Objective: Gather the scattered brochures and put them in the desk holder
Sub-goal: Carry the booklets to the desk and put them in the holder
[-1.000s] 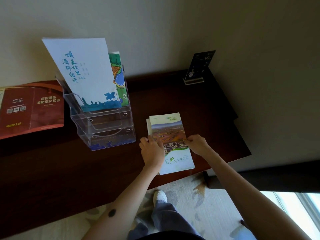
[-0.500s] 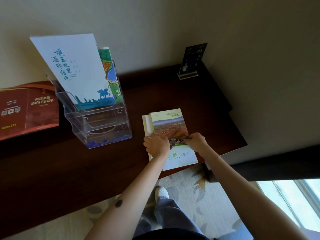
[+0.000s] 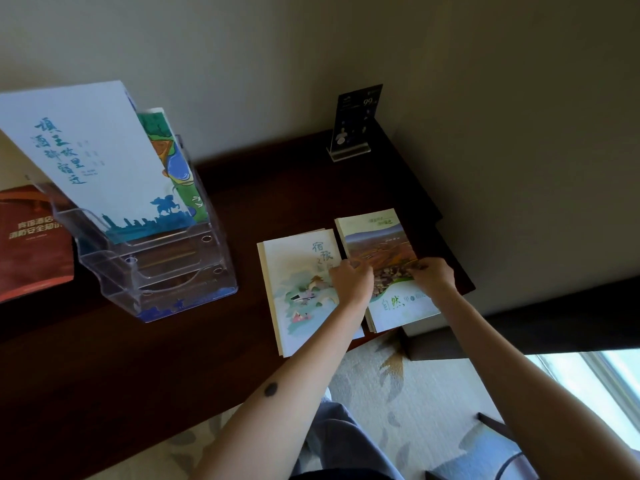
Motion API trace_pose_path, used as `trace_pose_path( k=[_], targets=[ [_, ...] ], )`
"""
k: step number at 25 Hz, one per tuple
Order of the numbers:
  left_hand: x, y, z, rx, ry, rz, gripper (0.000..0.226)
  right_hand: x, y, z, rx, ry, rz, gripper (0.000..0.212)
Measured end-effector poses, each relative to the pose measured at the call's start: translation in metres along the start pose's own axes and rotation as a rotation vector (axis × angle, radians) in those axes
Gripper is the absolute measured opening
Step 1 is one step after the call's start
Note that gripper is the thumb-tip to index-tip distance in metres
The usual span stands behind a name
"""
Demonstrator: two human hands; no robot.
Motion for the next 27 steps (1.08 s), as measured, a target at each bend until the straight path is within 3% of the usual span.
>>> trace_pose_path(
  k=[3,7,10,13,15,17,18,20,23,27],
  targets=[
    [-0.001,-0.013,0.004,0.003,0.018,0.046,0.022,-0.005,0.003,0.007,-0.018,0.003,-0.029,0.020],
    [0.000,-0.021,0.009,0.018,0.070,0.268,0.030,-0.005,0.002,0.010,-0.025,0.010,-0.062,0.016],
    [-0.003,-0.024,0.009,0.066,0.114,0.451,0.023,0.000,0.004,0.008,-0.013,-0.011,-0.106,0.019],
    [-0.013,-0.016,0.006,0.082,0.050,0.396,0.024,0.019,0.008,0.000,-0.030,-0.003,-0.348,0.016],
    [-0.032,0.016,0.000,-0.065,-0.197,0.310,0.030,0.051,0.005,-0.010,-0.102,0.133,-0.458,0.031],
    [-0.041,0.067,-0.008,-0.330,-0.394,0.302,0.040,0.091,-0.025,-0.030,-0.018,0.347,-0.298,0.026],
    [-0.036,0.092,-0.009,-0.444,-0.411,0.296,0.044,0.106,-0.044,-0.039,0.061,0.412,-0.227,0.024],
    [-0.009,0.127,-0.003,-0.540,-0.313,0.267,0.049,0.126,-0.076,-0.056,0.173,0.450,-0.166,0.020],
    [0.031,0.139,0.008,-0.447,-0.121,0.225,0.054,0.131,-0.087,-0.063,0.141,0.377,-0.191,0.025],
    [0.040,0.134,0.010,-0.335,-0.092,0.028,0.054,0.118,-0.095,-0.060,0.202,0.287,-0.214,0.033]
  ],
)
Point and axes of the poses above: each hand's wrist, its own z-axis towards the middle knuckle, its own y-axis out of the back of the hand, x = y × z, the point moved 10 cm from there along z, towards the middle knuckle, and after that the axes turned 6 degrees about y, right-handed, at the moved point
